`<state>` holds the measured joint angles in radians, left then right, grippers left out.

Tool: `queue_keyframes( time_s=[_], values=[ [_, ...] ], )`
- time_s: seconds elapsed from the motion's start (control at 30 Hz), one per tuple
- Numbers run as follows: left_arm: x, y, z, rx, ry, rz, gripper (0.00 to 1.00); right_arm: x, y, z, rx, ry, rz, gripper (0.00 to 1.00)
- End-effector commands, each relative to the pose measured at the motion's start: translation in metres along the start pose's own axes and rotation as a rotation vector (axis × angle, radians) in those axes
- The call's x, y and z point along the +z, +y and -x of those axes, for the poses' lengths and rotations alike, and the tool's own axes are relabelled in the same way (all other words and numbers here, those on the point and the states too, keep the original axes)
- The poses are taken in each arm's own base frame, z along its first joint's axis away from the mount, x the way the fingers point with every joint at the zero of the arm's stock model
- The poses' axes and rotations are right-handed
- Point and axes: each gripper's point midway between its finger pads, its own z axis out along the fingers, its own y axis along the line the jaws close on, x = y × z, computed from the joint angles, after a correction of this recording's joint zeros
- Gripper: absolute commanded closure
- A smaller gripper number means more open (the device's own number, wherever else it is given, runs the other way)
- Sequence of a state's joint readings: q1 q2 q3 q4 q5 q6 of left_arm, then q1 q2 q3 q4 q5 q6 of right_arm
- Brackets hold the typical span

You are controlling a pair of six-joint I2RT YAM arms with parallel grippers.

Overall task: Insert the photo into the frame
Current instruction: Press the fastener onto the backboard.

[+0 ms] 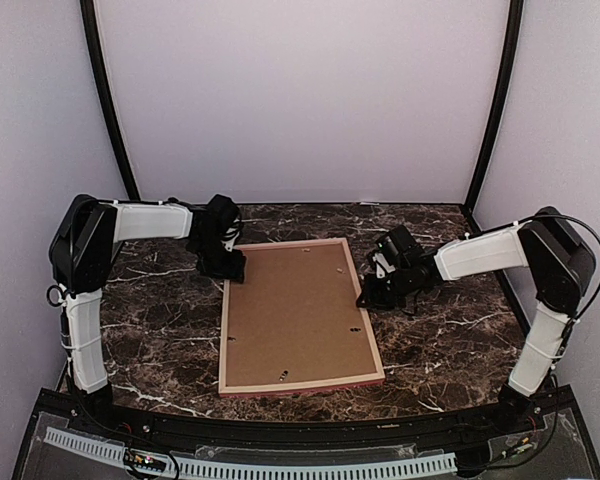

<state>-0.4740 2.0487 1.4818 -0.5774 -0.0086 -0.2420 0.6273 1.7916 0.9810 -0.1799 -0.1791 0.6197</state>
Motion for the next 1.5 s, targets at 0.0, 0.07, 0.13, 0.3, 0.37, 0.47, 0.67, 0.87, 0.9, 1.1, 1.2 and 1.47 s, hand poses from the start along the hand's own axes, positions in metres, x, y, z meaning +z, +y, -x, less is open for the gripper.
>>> queue_keyframes(
  time_s=[0.0,0.07,0.13,0.3,0.37,0.47,0.67,0.87,0.9,1.1,1.2,1.47],
  values=[
    [0.009,0.002,-0.007,-0.008,0.024,0.007,0.42,0.016,-0.01,-0.017,0.003,0.068,-0.022,0.81],
    [0.01,0.001,-0.005,-0.016,0.02,0.001,0.48,0.016,-0.01,-0.016,0.003,0.07,-0.016,0.81],
    [0.012,0.001,-0.006,-0.027,0.019,0.0,0.51,0.017,-0.009,-0.017,0.004,0.072,-0.014,0.81],
    [0.014,-0.006,-0.004,-0.054,0.016,-0.042,0.56,0.017,-0.009,-0.016,-0.002,0.079,-0.017,0.81],
    [0.015,-0.008,-0.003,-0.059,0.014,-0.053,0.55,0.017,-0.008,-0.015,-0.005,0.079,-0.02,0.81],
    [0.016,-0.013,-0.003,-0.061,0.019,-0.078,0.49,0.019,-0.009,-0.017,-0.005,0.083,-0.021,0.81],
    [0.02,-0.009,-0.008,-0.055,0.031,-0.058,0.38,0.021,-0.011,-0.019,0.003,0.083,-0.017,0.81],
    [0.022,-0.003,-0.008,-0.061,0.027,-0.022,0.43,0.021,-0.013,-0.023,0.011,0.085,-0.017,0.81],
    [0.022,-0.002,-0.008,-0.062,0.025,-0.016,0.44,0.021,-0.014,-0.024,0.011,0.084,-0.017,0.81],
    [0.022,-0.003,-0.002,-0.077,0.004,-0.02,0.53,0.021,-0.014,-0.026,0.016,0.083,-0.013,0.81],
    [0.022,-0.003,0.0,-0.082,-0.006,-0.021,0.55,0.02,-0.015,-0.026,0.016,0.084,-0.015,0.81],
    [0.023,-0.003,0.005,-0.109,-0.027,-0.027,0.61,0.021,-0.014,-0.027,0.021,0.081,-0.006,0.81]
  ],
)
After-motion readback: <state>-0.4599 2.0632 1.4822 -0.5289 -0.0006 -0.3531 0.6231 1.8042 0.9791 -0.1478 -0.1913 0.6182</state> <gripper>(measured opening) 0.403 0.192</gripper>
